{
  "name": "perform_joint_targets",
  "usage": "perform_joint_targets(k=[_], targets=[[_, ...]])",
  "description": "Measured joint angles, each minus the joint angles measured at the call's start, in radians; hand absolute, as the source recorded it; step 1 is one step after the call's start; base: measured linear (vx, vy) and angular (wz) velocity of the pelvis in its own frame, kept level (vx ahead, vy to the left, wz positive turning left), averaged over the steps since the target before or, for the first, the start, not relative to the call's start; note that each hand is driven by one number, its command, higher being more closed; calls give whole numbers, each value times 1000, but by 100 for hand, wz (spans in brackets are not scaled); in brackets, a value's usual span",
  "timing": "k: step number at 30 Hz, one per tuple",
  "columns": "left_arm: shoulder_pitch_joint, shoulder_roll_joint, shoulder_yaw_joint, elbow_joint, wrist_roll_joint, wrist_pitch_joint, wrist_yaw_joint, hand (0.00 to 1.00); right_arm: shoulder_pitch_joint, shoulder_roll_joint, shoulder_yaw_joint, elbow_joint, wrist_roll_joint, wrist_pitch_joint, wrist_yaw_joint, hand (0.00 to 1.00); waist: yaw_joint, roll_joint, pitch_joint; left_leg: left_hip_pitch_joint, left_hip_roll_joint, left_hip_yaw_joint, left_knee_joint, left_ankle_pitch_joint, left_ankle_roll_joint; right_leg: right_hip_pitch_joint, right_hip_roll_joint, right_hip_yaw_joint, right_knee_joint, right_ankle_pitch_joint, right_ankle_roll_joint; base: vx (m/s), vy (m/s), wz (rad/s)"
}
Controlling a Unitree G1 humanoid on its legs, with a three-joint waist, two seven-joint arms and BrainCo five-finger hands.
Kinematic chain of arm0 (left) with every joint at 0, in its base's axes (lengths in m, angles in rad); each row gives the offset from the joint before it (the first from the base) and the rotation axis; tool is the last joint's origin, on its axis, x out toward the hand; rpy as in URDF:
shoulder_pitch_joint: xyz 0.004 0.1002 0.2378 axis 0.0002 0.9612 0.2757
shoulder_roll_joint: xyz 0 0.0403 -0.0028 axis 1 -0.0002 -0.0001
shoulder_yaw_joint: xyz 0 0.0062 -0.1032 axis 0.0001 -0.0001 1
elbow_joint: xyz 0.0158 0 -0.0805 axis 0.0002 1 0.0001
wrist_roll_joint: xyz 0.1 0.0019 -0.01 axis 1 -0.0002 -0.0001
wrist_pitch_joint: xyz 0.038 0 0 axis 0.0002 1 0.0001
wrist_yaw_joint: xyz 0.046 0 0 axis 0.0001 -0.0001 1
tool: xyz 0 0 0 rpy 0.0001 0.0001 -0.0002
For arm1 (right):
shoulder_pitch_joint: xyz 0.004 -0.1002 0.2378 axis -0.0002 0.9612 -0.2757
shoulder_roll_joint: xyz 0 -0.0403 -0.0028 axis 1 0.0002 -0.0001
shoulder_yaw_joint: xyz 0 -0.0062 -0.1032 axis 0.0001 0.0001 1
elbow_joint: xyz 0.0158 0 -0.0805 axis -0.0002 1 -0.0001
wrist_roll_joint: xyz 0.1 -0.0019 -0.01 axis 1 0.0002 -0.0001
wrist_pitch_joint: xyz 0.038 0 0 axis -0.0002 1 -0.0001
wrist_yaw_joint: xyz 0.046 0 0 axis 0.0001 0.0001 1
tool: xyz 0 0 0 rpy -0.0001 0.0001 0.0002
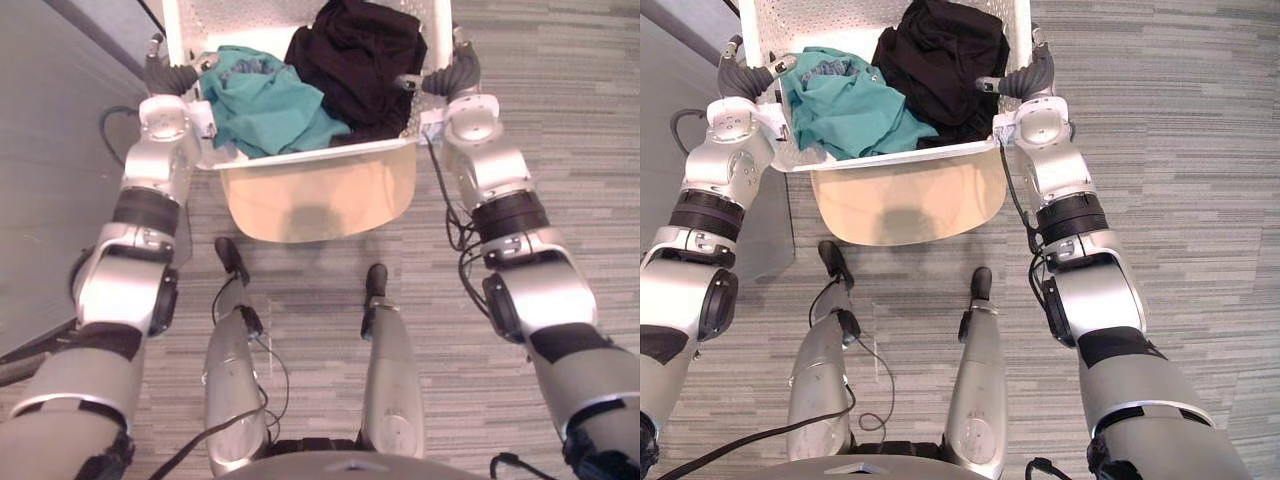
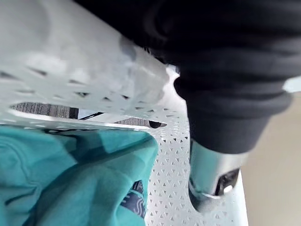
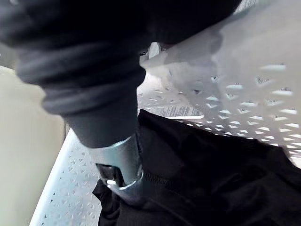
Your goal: Pick up the laundry basket with both hands and put the clothes into the washing machine.
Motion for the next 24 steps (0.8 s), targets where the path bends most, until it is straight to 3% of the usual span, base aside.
perform_joint_targets(k=[5, 10, 17, 24], targets=[[143, 13, 71, -57, -9, -22, -16, 0, 78, -27, -3, -87, -12, -5, 53, 0, 4, 0, 0, 28, -5, 2, -1, 1, 0, 7, -10, 0, 39, -23, -3, 40, -91, 4], [291, 14, 194, -77, -128, -53, -19, 0, 194, -30, -66, -113, -13, -10, 54, 0, 4, 0, 0, 65, -6, -1, -3, -5, -7, 51, -11, -4, 37, -37, -7, 33, -78, 4], [487, 2, 360, -81, -174, -66, -18, 0, 380, -18, -184, -190, -12, -13, 56, 0, 18, 0, 0, 102, -10, 6, -19, -11, -15, 78, -14, -2, 28, -42, -10, 24, -71, -1], [684, -57, 411, -158, -195, -75, -38, 0, 569, 23, -298, -283, -14, -28, 57, 0, 31, -1, -1, 151, -15, 3, -19, -15, -16, 134, -17, -5, 26, -56, -9, 49, -66, 3]])
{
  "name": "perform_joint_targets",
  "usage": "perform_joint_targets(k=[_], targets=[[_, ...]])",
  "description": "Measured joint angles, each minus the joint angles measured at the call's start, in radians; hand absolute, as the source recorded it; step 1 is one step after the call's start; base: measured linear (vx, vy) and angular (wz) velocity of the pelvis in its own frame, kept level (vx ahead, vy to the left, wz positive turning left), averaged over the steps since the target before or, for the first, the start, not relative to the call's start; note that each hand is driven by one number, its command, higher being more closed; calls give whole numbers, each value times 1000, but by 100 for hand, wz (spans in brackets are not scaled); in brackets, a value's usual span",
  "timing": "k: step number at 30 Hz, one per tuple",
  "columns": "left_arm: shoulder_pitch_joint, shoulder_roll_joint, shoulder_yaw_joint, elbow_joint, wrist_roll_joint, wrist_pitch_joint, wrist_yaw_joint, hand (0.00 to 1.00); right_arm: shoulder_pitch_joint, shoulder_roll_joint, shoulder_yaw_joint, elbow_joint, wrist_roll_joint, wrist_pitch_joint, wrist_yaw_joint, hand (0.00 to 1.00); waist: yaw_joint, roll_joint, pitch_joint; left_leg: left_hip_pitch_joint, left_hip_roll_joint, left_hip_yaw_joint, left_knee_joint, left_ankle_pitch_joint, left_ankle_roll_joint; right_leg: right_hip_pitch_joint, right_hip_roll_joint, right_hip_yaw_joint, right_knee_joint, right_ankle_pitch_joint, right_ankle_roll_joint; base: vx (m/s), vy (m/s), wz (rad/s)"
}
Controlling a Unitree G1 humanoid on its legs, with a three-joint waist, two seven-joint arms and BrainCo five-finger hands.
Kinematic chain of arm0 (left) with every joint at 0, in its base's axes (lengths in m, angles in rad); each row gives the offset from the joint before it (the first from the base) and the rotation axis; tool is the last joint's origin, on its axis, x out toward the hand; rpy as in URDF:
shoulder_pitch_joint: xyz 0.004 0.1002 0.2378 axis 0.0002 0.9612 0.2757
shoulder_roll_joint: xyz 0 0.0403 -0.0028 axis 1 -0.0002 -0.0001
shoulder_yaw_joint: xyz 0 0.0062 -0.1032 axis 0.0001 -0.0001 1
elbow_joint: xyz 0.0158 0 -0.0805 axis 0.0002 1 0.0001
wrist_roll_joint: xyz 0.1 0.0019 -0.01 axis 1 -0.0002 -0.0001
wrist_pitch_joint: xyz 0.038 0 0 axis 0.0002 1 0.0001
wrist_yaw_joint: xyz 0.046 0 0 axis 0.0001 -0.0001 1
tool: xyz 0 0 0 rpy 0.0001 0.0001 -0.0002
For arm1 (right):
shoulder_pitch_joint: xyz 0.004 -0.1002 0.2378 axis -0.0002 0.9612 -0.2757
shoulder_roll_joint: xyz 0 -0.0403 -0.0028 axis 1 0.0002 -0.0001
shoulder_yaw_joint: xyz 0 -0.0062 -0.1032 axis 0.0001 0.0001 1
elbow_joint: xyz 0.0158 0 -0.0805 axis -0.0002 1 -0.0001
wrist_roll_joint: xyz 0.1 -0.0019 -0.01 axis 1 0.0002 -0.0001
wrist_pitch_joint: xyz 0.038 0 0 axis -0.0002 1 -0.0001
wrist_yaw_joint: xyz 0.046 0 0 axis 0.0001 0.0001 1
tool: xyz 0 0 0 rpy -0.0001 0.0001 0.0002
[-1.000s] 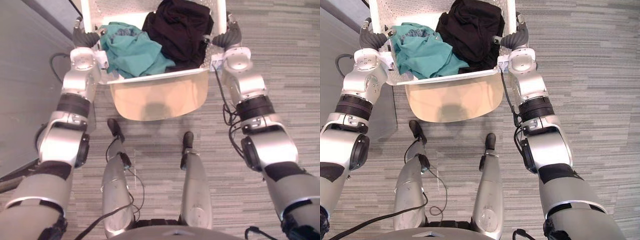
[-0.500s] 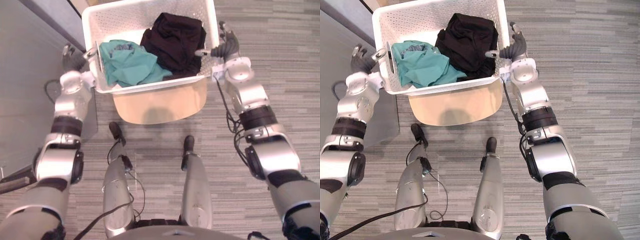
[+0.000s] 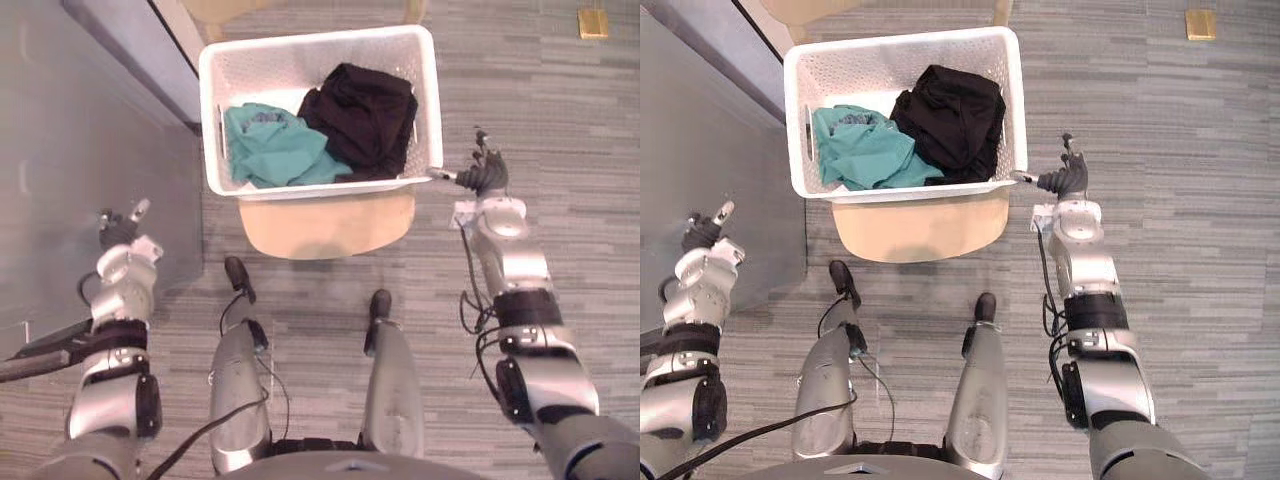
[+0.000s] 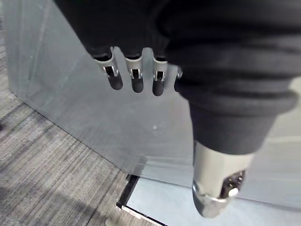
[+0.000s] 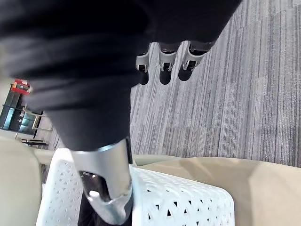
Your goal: Pick up the laundry basket with both hands and put the clothes into the washing machine.
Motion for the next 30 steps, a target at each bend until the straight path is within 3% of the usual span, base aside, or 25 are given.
perform_joint_targets(k=[6, 9, 13, 19, 26, 29, 30], targets=[[190, -119, 21, 21, 5, -7, -46, 0, 241, 125, -124, 30, -30, -4, 3, 0, 8, -10, -6, 73, 3, -5, 34, -34, -11, 86, 0, -2, 1, -25, -2, 56, -80, 1], [307, -209, 54, 144, 54, 11, -94, 0, 419, 227, -214, 135, -31, -2, 27, 0, 3, -24, -35, 129, 16, -7, 94, -85, -24, 165, 1, -1, -5, -45, -4, 77, -88, -5], [443, -296, 167, 257, 211, 38, -157, 0, 625, 332, -287, 285, -41, -4, 54, 0, -3, -53, -128, 206, 34, 6, 123, -132, -54, 246, 7, -3, -10, -77, -15, 77, -59, -9], [557, -382, 379, 333, 354, 55, -200, 0, 794, 441, -411, 500, -115, 1, 114, 0, -24, -49, -254, 322, 38, 16, 59, -128, -69, 355, 21, -21, -65, -81, -21, 48, -25, -2], [583, -426, 448, 334, 411, 53, -226, 0, 787, 436, -439, 561, -118, -3, 116, 0, -32, -36, -318, 429, 52, 57, 18, -115, -82, 387, 43, 16, -19, -106, -35, 10, -18, -16], [584, -424, 413, 328, 403, 37, -226, 0, 775, 411, -375, 561, -119, -4, 112, 0, -33, -29, -320, 436, 100, 55, 81, -131, -107, 367, 77, 33, 73, -155, -66, -38, -124, -15], [585, -428, 394, 322, 386, 33, -225, 0, 770, 393, -345, 558, -117, -5, 112, 0, -27, -2, -317, 427, 139, 45, 113, -138, -114, 359, 113, 31, 98, -175, -85, -65, -172, -21]])
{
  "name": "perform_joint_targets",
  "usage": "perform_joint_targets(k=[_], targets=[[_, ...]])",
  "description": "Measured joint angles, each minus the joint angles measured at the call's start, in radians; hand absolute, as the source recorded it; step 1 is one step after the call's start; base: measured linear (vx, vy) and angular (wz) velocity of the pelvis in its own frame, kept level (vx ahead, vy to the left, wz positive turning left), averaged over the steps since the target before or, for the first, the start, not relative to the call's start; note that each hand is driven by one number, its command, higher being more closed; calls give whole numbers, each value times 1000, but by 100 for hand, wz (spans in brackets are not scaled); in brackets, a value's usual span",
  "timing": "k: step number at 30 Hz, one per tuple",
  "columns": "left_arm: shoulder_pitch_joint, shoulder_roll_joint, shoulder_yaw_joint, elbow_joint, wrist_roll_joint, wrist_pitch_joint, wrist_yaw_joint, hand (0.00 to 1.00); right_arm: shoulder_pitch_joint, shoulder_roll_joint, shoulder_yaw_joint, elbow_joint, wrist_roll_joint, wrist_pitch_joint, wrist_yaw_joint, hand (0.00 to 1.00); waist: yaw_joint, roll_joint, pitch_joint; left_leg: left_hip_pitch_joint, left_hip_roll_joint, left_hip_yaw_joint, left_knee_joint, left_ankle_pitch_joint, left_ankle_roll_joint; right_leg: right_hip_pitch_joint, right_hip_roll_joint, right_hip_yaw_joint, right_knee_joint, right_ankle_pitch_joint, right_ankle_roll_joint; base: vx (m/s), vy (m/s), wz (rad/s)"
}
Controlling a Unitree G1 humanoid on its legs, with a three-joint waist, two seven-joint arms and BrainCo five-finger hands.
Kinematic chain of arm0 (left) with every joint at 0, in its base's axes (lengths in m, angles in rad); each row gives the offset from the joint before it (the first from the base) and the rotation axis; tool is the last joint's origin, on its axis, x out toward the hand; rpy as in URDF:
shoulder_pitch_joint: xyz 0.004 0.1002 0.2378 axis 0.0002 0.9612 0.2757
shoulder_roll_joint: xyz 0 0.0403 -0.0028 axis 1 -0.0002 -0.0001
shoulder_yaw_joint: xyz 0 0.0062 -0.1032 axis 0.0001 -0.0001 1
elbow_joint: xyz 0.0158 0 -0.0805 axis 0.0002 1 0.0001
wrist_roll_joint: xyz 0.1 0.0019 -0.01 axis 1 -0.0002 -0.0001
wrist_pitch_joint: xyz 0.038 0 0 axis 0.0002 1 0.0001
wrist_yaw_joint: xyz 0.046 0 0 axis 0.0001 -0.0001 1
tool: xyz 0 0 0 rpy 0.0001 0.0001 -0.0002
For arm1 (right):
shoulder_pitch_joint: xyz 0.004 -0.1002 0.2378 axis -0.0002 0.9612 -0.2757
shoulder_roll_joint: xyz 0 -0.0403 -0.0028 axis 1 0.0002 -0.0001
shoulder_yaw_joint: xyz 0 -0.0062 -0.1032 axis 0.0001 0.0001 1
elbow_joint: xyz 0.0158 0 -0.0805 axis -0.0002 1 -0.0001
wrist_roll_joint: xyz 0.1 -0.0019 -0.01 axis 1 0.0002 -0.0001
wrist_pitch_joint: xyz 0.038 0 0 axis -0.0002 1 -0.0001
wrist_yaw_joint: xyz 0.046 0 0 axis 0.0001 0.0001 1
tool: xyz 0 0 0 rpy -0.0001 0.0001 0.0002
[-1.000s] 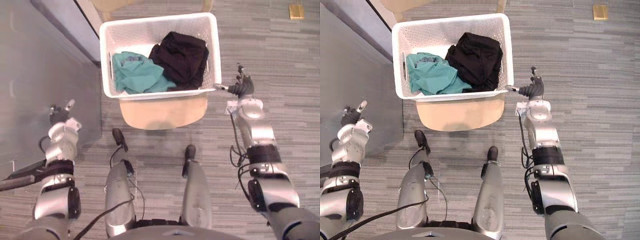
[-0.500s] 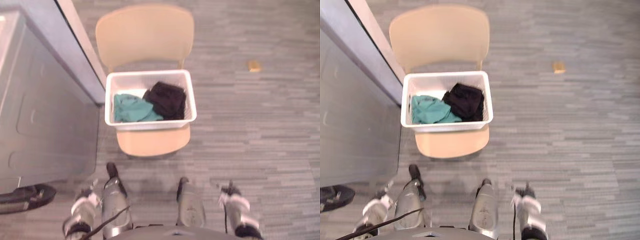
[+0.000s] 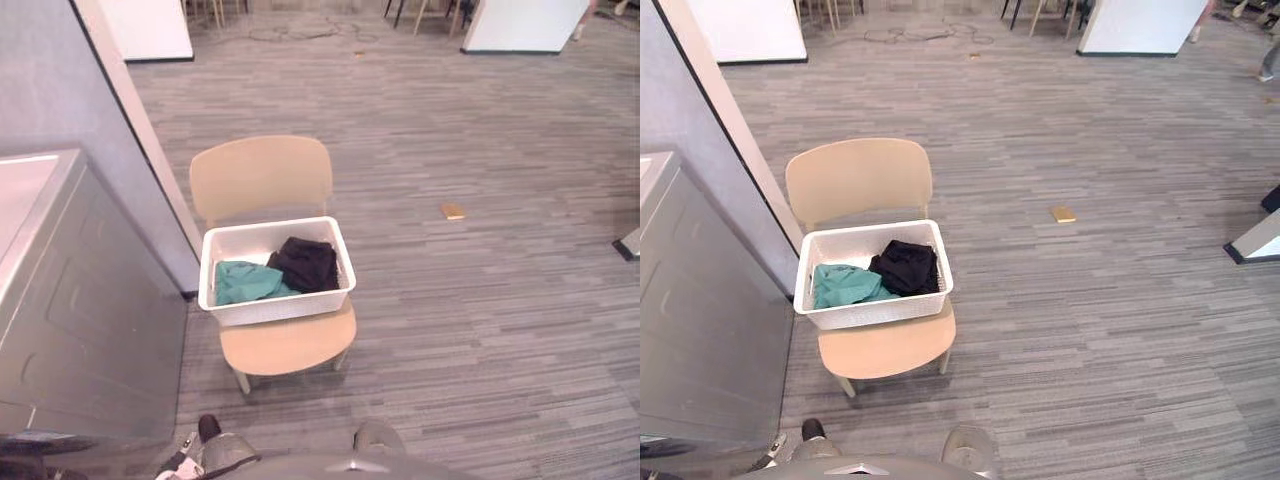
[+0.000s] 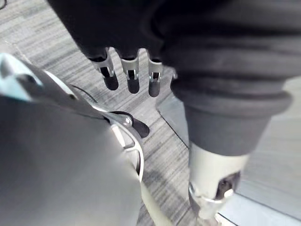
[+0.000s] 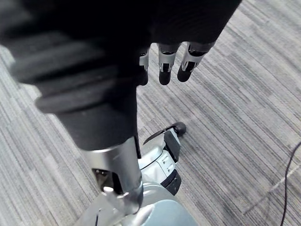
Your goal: Pick up the laundry basket with both hands and put the clothes into the washing machine.
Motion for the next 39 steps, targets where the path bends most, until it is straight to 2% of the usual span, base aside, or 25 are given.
perform_joint_targets(k=[1, 2, 3, 4, 6, 7, 8, 9, 10, 11, 12, 13, 14, 15, 18, 19, 21, 22, 24, 29, 34, 35, 37, 38, 39], targets=[[0, -6, -16, -4, -13, -1, 0, 0, -5, -14, 26, -1, 1, 0, 1, 0, 6, 11, -4, -6, 25, -15, 20, 10, 30, -1, 26, -9, 10, -8, -18, -125, -249, 2], [-5, 2, -30, -20, -51, -3, -3, 0, -24, -24, 54, -2, 2, 0, -3, 0, 15, 12, -1, -64, 33, -50, 100, 83, 152, 9, 21, -30, 18, -15, -38, -110, -200, 32], [-5, 4, -47, -33, -56, -3, -3, 0, -31, -31, 54, -2, 2, 1, -2, 0, 15, 9, -2, -101, 24, -79, 134, 138, 204, 23, 8, -48, 9, -12, -46, -123, -229, 71], [-1, 5, -86, -48, -65, -3, -2, 0, -49, -42, 60, -10, 2, 1, 0, 0, 22, -16, -1, -149, 0, -105, 188, 225, 238, 46, -29, -79, -14, -1, -63, -119, -146, 63], [2, 0, -125, -47, -74, -4, -4, 0, -79, -73, 60, -56, 1, -3, -1, 0, 52, 22, -5, -229, -4, -119, 491, 59, 218, 47, -43, -84, -22, 22, -82, -146, -61, 15], [34, -17, -149, -38, -74, -3, -11, 0, -116, -92, 58, -87, 2, -6, 0, 0, 58, 73, -4, -260, -9, -124, 745, -68, 213, 48, -34, -85, -31, 38, -83, -157, 37, -10], [60, -23, -171, -9, -71, 2, -14, 0, -165, -96, 44, -114, 11, -8, 0, 0, 56, 120, -5, -282, -16, -125, 840, -118, 225, 51, -1, -99, -36, 46, -83, -140, 37, 4], [66, -24, -178, 2, -71, 2, -15, 0, -177, -85, 45, -115, 14, -7, 0, 0, 57, 115, -7, -280, -28, -126, 804, -109, 213, 52, -6, -105, -43, 45, -82, -85, -17, 56], [74, -13, -176, 4, -68, 2, -17, 0, -190, -60, 49, -115, 23, -6, 3, 0, 44, 94, -18, -265, -82, -124, 688, -87, 185, 51, -15, -106, -84, 54, -90, -51, -112, 119], [74, 9, -165, 4, -48, 1, -17, 0, -197, -32, 34, -109, 41, -9, 9, 0, 26, 53, -24, -249, -109, -115, 709, -129, 177, 61, -21, -128, -161, 125, -117, -69, -126, 116], [65, 6, -149, 10, -39, 2, -17, 0, -214, -33, 10, -100, 42, -10, 15, 0, 39, 65, -19, -245, -83, -114, 827, -159, 168, 68, -7, -143, -185, 155, -101, -109, -78, 76], [84, 0, -136, 47, -22, 15, -16, 0, -240, -43, 0, -80, 41, -10, 19, 0, 49, 98, -24, -169, -65, -128, 909, -174, 138, 79, 24, -157, -224, 182, -110, -135, 38, 43], [93, 0, -140, 85, 10, 38, -17, 0, -245, -42, -15, -53, 41, -22, 34, 0, 36, 119, -33, -59, -78, -123, 813, -259, 97, 79, 45, -198, -254, 205, -108, -125, 60, 59], [84, 1, -140, 91, 19, 43, -18, 0, -251, -44, -39, -31, 39, -23, 37, 0, 23, 118, -33, -34, -101, -118, 751, -299, 93, 86, 44, -215, -273, 217, -104, -131, 10, 85], [76, 31, -151, 90, 45, 44, -20, 0, -229, -24, -66, 65, 35, -16, 42, 0, 18, 73, -42, 67, -182, -127, 421, -406, 90, 101, 26, -279, -415, 298, -116, -158, 8, 60], [58, 35, -169, 91, 48, 45, -19, 0, -226, -25, -67, 97, 17, -14, 42, 0, -1, 88, -40, 80, -179, -130, 316, -452, 89, 90, 40, -316, -439, 323, -118, -171, 84, 55], [27, 45, -215, 92, 49, 43, -20, 0, -225, -24, -102, 125, 0, -7, 43, 0, -13, 88, -37, 118, -210, -136, 134, -463, 95, 66, 41, -341, -441, 345, -111, -175, 80, 53], [6, 65, -242, 87, 48, 39, -23, 0, -204, -20, -106, 128, 0, 1, 42, 0, -14, 64, -32, 123, -250, -144, 73, -416, 109, 63, 13, -346, -441, 361, -111, -217, 56, 40], [-13, 72, -286, 89, 48, 35, -21, 0, -178, -21, -104, 123, -1, 1, 42, 0, -15, 36, -36, 159, -295, -149, 5, -371, 126, 61, -27, -346, -424, 368, -102, -151, 38, 19], [-20, 58, -315, 87, 49, 8, -21, 0, -130, -10, -96, 71, 0, -2, 44, 0, -15, 22, -25, 194, -385, -131, -65, -329, 175, 38, -108, -313, -389, 391, -74, -149, 72, -2], [-22, 47, -223, 78, 102, 4, -21, 0, -120, 3, -42, 33, -5, -6, 46, 0, 5, -7, -17, 236, -387, -71, -59, -328, 191, 5, -102, -224, -302, 417, -66, -97, 39, -29], [-22, 47, -184, 78, 128, 8, -21, 0, -124, 4, -32, 6, -18, -7, 57, 0, 5, 5, -14, 218, -364, -51, -30, -330, 192, -64, -89, -170, -119, 352, -75, -68, -63, -23], [-21, 61, -158, 76, 137, 12, -20, 0, -115, 27, -18, -7, -28, -16, 69, 0, -3, -27, -13, 196, -329, -76, -3, -326, 183, -103, -55, -128, 181, 252, -71, 6, -192, 23], [-23, 71, -146, 65, 137, 15, -22, 0, -114, 39, 12, 2, -38, -17, 70, 0, 14, -58, -20, 178, -317, -91, 17, -320, 171, -64, -36, -113, 224, 194, -66, 53, -252, 31], [-24, 72, -138, 58, 138, 18, -21, 0, -115, 40, 29, 2, -39, -17, 72, 0, 22, -69, -24, 165, -318, -94, 28, -322, 165, -53, -28, -101, 185, 169, -60, 44, -211, 14]])
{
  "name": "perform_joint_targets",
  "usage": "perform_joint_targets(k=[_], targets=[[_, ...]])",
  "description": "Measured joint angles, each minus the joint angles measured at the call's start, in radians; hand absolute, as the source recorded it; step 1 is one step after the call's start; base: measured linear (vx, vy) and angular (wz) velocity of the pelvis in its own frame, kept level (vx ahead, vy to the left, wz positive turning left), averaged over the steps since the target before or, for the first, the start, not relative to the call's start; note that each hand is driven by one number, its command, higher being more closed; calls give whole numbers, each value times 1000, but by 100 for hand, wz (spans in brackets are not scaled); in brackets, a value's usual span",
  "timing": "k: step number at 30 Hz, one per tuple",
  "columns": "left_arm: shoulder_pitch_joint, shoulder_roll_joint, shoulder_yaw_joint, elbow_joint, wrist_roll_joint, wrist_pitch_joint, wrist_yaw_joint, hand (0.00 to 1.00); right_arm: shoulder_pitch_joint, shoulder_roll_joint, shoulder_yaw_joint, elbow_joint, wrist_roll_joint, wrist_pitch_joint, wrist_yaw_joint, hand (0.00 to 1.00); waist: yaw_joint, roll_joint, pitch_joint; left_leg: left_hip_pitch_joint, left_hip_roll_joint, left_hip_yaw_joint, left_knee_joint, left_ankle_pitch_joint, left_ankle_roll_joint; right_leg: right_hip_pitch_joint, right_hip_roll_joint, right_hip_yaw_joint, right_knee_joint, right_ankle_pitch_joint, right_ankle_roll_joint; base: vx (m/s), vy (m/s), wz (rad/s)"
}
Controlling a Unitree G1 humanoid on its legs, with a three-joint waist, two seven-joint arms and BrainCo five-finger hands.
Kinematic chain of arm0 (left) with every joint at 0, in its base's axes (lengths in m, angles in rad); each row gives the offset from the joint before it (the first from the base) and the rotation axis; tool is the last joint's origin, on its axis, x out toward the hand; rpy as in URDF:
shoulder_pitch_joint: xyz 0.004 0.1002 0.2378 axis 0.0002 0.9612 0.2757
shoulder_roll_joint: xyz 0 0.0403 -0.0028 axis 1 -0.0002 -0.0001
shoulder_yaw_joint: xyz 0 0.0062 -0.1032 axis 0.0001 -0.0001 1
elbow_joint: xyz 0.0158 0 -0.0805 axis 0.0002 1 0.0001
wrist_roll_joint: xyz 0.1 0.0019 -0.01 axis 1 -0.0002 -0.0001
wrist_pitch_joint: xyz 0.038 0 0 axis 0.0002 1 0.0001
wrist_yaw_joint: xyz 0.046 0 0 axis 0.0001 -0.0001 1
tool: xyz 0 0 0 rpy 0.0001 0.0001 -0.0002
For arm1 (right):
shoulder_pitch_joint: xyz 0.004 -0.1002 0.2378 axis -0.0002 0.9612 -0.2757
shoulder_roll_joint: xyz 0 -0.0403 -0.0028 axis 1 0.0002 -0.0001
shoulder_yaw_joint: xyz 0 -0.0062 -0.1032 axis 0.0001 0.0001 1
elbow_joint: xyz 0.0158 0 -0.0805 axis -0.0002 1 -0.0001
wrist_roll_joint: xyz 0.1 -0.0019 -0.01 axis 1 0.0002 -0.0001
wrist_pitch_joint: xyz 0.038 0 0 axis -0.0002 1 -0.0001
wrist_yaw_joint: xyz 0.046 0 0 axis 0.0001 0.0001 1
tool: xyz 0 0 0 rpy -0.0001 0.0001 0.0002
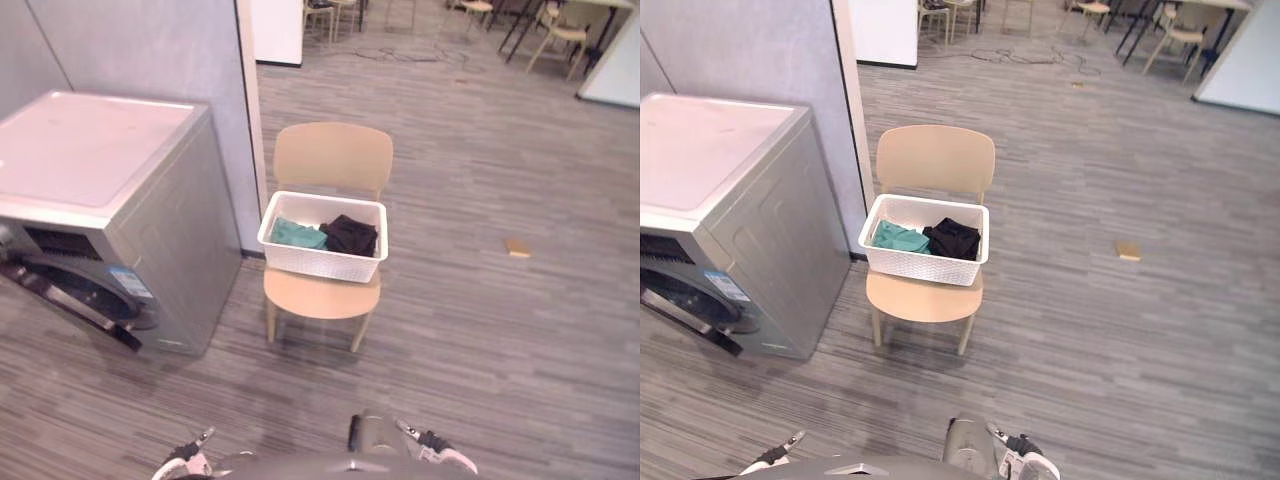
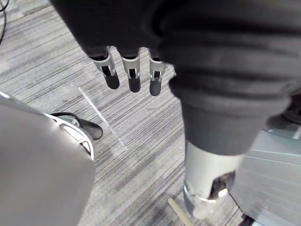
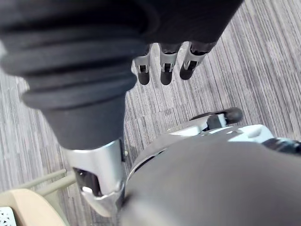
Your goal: Pick up the laundry basket with both hands and put the clothes into the washing machine.
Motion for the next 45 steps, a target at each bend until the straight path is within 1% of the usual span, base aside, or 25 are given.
perform_joint_targets(k=[2, 5, 7, 11, 14, 15, 16, 17, 18, 19, 20, 21, 22, 23, 24, 27, 30, 32, 33, 35, 36, 37, 39, 42, 45], targets=[[-8, -25, 9, -6, 2, 5, 6, 0, -9, -4, 26, -2, 0, -2, 6, 0, 24, 26, -11, -21, 23, -6, -15, 23, -12, 69, 58, 0, -178, -46, -21, -8, -137, -12], [-9, -50, -4, -6, 3, 2, 12, 0, -37, -6, 47, 4, -4, -2, 8, 0, 35, 65, -23, -76, 37, -12, -27, 58, -23, 129, 94, -7, -400, -66, -51, -75, -144, -5], [-7, -56, -38, -6, -53, -2, 25, 0, -49, -31, 56, 21, 1, -3, 5, 0, 27, 98, -18, -135, 51, -70, 21, 70, -21, 143, 99, -58, -443, -38, -55, -143, -63, 60], [-2, -60, -42, -12, -102, -19, 28, 0, -52, -42, 47, 41, 9, -4, 2, 0, 32, 105, -12, -239, 71, -132, 177, 64, -24, 160, 80, -151, -448, -42, -61, -155, -22, 77], [15, -55, -3, -9, -100, -13, 31, 0, -43, -31, -9, 38, 25, -3, -15, 0, 31, 109, 8, -275, 138, -77, 363, -47, 65, 197, 66, -208, -457, -27, -45, -154, 127, 44], [24, -56, 2, -7, -100, -11, 31, 0, -33, -32, -19, 37, 37, -4, -17, 0, 29, 111, 9, -278, 149, -77, 362, -68, 67, 201, 65, -212, -459, -24, -39, -105, 181, 36], [32, -57, 17, -2, -100, -4, 31, 0, -25, -32, -37, 37, 50, -5, -20, 0, 26, 128, 19, -280, 154, -68, 342, -93, 24, 205, 60, -220, -463, -24, -24, -51, 217, 27], [33, -61, 19, 1, -98, -2, 32, 0, -26, -34, -49, 34, 52, -4, -23, 0, 32, 131, 10, -283, 144, -49, 323, -95, 23, 205, 60, -219, -469, -18, -20, 3, 186, 40], [32, -50, 24, 3, -90, 1, 36, 0, -23, -22, -59, 31, 47, -3, -29, 0, 35, 106, 7, -295, 126, 0, 281, -98, 16, 186, 49, -196, -472, -13, -20, 57, 234, 54], [31, -23, 50, 4, -89, 2, 44, 0, -19, 8, -67, 43, 37, -1, -29, 0, 30, 26, 17, -305, 125, 53, 308, -128, -18, 196, 1, -181, -531, -3, -3, 8, 221, 58], [16, -13, 63, 12, -88, 5, 52, 0, -28, 7, -85, 43, 37, 1, -27, 0, 31, 56, 31, -346, 159, -18, 377, -138, 20, 192, -8, -197, -532, 10, 2, -7, 222, 50], [17, -18, 68, 29, -86, 12, 55, 0, -33, -1, -99, 44, 35, 0, -28, 0, 26, 79, 32, -348, 199, -74, 365, -133, 9, 199, -1, -205, -537, 14, 21, -9, 287, 46], [19, -29, 62, 48, -81, 15, 59, 0, -38, -18, -116, 48, 32, -5, -28, 0, 13, 108, 33, -334, 228, -64, 307, -70, -76, 215, -2, -224, -541, 15, 60, 102, 344, 83], [26, -18, 19, 63, -79, 15, 58, 0, -51, -36, -124, 92, 6, -1, -29, 0, 1, 84, 24, -290, 143, -44, 242, -28, -45, 245, -64, -204, -575, 34, 90, 131, 350, 85], [31, -4, -8, 63, -78, 13, 58, 0, -44, -41, -121, 115, -2, 3, -29, 0, 2, 60, 8, -279, 111, -42, 225, -13, -31, 265, -81, -195, -599, 52, 87, 163, 303, 77], [18, 40, -94, 69, -51, 13, 57, 0, -78, -41, -82, 161, -9, 13, -27, 0, 7, 46, -11, -300, 40, -56, 275, -61, 0, 304, -141, -195, -637, 80, 119, 152, 255, 33], [4, 58, -188, 68, -32, 10, 50, 0, -87, -49, -40, 155, -34, 14, -32, 0, 10, 52, -10, -288, 1, -49, 297, -117, 32, 245, -195, -153, -482, 100, 90, 80, 235, 4], [2, 75, -254, 63, -10, 4, 50, 0, -91, -56, -13, 122, -9, -1, -30, 0, -8, 54, -8, -250, -40, -66, 253, -117, 56, 147, -236, -92, -262, 164, -5, 43, 222, 36], [3, 77, -300, 50, 0, 1, 49, 0, -87, -68, -1, 103, 10, -7, -27, 0, -18, 66, 8, -202, -61, -81, 218, -104, 81, 77, -248, -23, -101, 231, -100, 154, 198, 67], [-3, 95, -335, 49, 25, 2, 48, 0, -81, -58, 11, 86, 21, -10, -27, 0, -37, 47, 23, -149, -89, -121, 197, -103, 105, -8, -189, 72, 179, 183, -92, 191, 141, 74], [-3, 100, -348, 49, 32, 3, 46, 0, -79, -48, 26, 77, 22, -13, -26, 0, -37, 40, 28, -124, -94, -141, 189, -108, 114, -55, -98, 117, 313, 121, -58, 185, 53, 68], [-9, 100, -352, 45, 48, 4, 42, 0, -79, -38, 24, 66, 27, -16, -24, 0, -39, 40, 30, -108, -96, -161, 177, -112, 119, -105, -19, 114, 389, 81, -52, 242, 25, 59], [-8, 91, -348, 39, 59, 7, 39, 0, -76, -35, 22, 27, 47, -21, -5, 0, -40, 51, 45, -73, -101, -186, 146, -111, 117, -172, 51, 63, 407, 35, -44, 191, -13, 45], [-10, 66, -302, 19, 68, 20, 29, 0, -69, -30, 13, -21, 52, -23, 2, 0, -42, 69, 72, -21, -95, -225, 111, -119, 106, -205, 80, 0, 225, -5, -34, 276, -49, 44], [-20, 42, -249, 11, 71, 22, 26, 0, -68, -19, -6, -25, 51, -20, 2, 0, -24, 81, 77, 26, -56, -252, 78, -149, 59, -132, 94, -59, -235, 14, -44, 268, -104, 23]])
